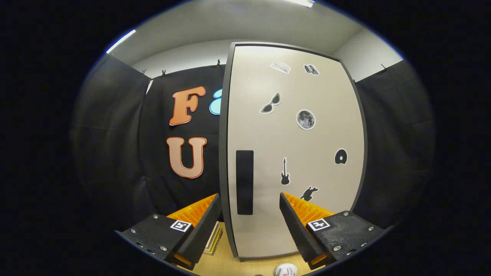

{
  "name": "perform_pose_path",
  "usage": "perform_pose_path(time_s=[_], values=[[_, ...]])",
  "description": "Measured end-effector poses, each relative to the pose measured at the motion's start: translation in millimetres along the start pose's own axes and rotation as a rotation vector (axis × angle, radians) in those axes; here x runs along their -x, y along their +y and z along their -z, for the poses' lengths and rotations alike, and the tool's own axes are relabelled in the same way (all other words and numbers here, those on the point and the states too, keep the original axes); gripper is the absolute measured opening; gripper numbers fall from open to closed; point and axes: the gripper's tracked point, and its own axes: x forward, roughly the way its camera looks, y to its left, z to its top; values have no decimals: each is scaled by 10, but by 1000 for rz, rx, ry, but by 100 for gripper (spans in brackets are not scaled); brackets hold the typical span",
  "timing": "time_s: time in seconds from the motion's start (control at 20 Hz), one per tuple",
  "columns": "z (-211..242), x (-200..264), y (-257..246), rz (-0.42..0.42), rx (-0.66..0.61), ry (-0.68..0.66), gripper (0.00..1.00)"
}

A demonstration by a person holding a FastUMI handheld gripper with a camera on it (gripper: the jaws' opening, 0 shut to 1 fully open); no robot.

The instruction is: Open the shoe cabinet door, grab the shoes and put them into the shoe cabinet, then close the shoe cabinet door.

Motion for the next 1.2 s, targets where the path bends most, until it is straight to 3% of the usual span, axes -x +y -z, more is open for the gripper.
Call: perform_pose_path(time_s=[0.6, 0.7, 0.75, 0.9, 1.2], values=[[166, -676, 36, 36, -21, 35, 93], [167, -685, 37, 39, 0, 32, 78], [180, -675, 52, 30, -3, 38, 62], [209, -658, 90, 10, -30, 64, 37], [203, -499, 99, 6, -41, 104, 31]])
